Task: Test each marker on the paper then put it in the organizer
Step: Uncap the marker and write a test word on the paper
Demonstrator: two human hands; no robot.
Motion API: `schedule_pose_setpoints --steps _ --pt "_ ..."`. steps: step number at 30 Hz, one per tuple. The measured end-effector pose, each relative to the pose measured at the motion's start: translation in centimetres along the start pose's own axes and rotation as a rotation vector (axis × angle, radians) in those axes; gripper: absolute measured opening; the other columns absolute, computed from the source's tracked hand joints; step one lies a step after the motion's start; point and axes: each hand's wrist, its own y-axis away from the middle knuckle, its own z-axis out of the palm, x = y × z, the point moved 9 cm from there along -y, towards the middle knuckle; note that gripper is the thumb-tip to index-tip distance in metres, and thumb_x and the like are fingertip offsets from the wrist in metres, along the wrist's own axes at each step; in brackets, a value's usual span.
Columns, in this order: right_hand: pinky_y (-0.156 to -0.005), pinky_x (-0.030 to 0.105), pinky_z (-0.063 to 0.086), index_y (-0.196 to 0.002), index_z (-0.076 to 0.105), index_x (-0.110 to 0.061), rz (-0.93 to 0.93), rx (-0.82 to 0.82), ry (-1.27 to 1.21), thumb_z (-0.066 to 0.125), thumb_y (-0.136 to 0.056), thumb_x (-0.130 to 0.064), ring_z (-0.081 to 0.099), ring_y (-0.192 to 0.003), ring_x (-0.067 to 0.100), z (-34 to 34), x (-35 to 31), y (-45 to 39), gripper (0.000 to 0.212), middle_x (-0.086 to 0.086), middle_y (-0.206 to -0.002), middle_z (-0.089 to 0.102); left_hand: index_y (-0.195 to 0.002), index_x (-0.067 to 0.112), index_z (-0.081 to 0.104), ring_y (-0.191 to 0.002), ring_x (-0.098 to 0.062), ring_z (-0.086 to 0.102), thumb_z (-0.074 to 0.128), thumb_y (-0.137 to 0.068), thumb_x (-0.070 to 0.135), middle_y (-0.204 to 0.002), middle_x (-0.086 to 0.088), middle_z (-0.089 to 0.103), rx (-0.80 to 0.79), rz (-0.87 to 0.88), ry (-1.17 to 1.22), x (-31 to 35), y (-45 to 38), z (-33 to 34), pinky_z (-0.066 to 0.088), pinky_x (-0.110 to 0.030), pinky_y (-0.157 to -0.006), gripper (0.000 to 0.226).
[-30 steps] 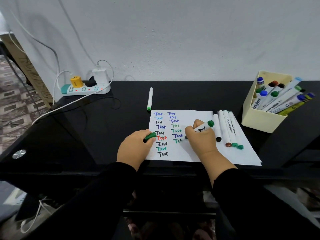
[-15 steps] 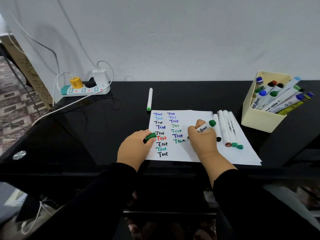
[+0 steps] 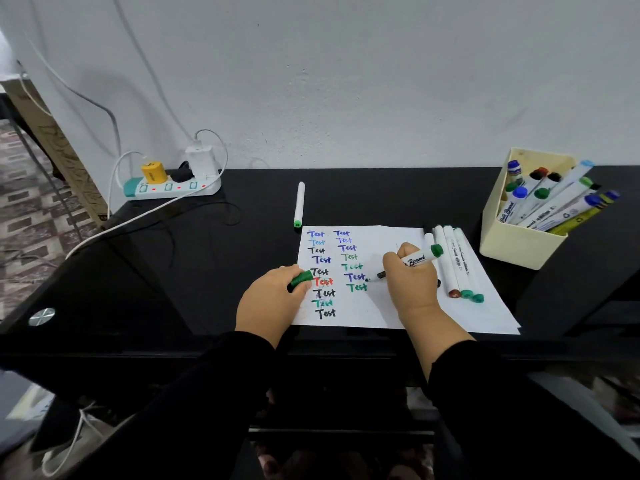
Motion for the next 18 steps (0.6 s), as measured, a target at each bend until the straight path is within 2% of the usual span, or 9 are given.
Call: schedule_pose_setpoints --steps 5,9,12,14,16,18 --pt "-0.052 0.026 0.023 -0.057 0.026 -0.021 0.138 -0.048 -0.023 0.045 -0.08 -0.006 0.027 -0.058 0.016 0.4 0.7 -0.5 0.034 0.001 -0.059 0.028 -0.13 0.023 0.054 -0.128 -0.009 0.043 0.051 -0.094 0.037 -0.134 0.004 0.054 -0.029 -0.01 0.011 0.0 0.1 0.0 0.033 -0.02 -0.097 0.038" --pt "-0.051 0.024 0.028 -0.063 0.042 -0.017 0.264 -0.171 0.055 0.05 -0.084 -0.014 0.036 -0.053 0.015 0.9 0.3 -0.9 0.023 0.004 -0.057 0.043 -0.132 0.023 0.053 -0.133 -0.009 0.038 0.052 -0.094 0.036 -0.138 0.003 0.05 -0.09 -0.043 0.043 -0.1 0.1 0.0 0.031 -0.022 -0.101 0.04" --pt "-0.046 0.023 0.026 -0.066 0.045 -0.014 0.27 -0.228 0.051 0.053 -0.087 -0.016 0.036 -0.048 0.013 1.1 -0.9 -1.1 0.023 0.005 -0.056 0.045 -0.133 0.022 0.052 -0.135 -0.009 0.035 0.054 -0.093 0.035 -0.141 0.003 0.047 -0.139 -0.06 0.117 0.3 0.1 -0.7 0.028 -0.022 -0.104 0.042" --pt "-0.043 0.021 0.026 -0.067 0.044 -0.015 0.251 -0.231 -0.032 0.053 -0.088 -0.015 0.036 -0.047 0.011 1.4 -1.9 -1.1 0.023 0.005 -0.058 0.046 -0.131 0.021 0.055 -0.128 -0.008 0.041 0.057 -0.092 0.033 -0.135 0.004 0.053 -0.106 -0.041 0.171 1.1 0.0 -1.9 0.031 -0.019 -0.097 0.041" --pt "-0.037 0.018 0.026 -0.067 0.042 -0.016 0.226 -0.245 -0.142 0.053 -0.089 -0.013 0.036 -0.046 0.01 1.9 -2.7 -0.8 0.025 0.003 -0.057 0.045 -0.125 0.021 0.06 -0.108 -0.006 0.053 0.061 -0.089 0.033 -0.119 0.007 0.061 -0.09 -0.027 0.26 2.0 0.1 -2.7 0.037 -0.017 -0.085 0.038" --pt "-0.035 0.016 0.024 -0.064 0.039 -0.017 0.194 -0.253 -0.222 0.052 -0.089 -0.011 0.034 -0.042 0.008 2.4 -3.5 -0.4 0.029 0.003 -0.055 0.043 -0.121 0.022 0.063 -0.094 -0.003 0.056 0.065 -0.087 0.032 -0.102 0.013 0.062 -0.123 -0.034 0.336 3.0 0.4 -2.9 0.043 -0.014 -0.077 0.036"
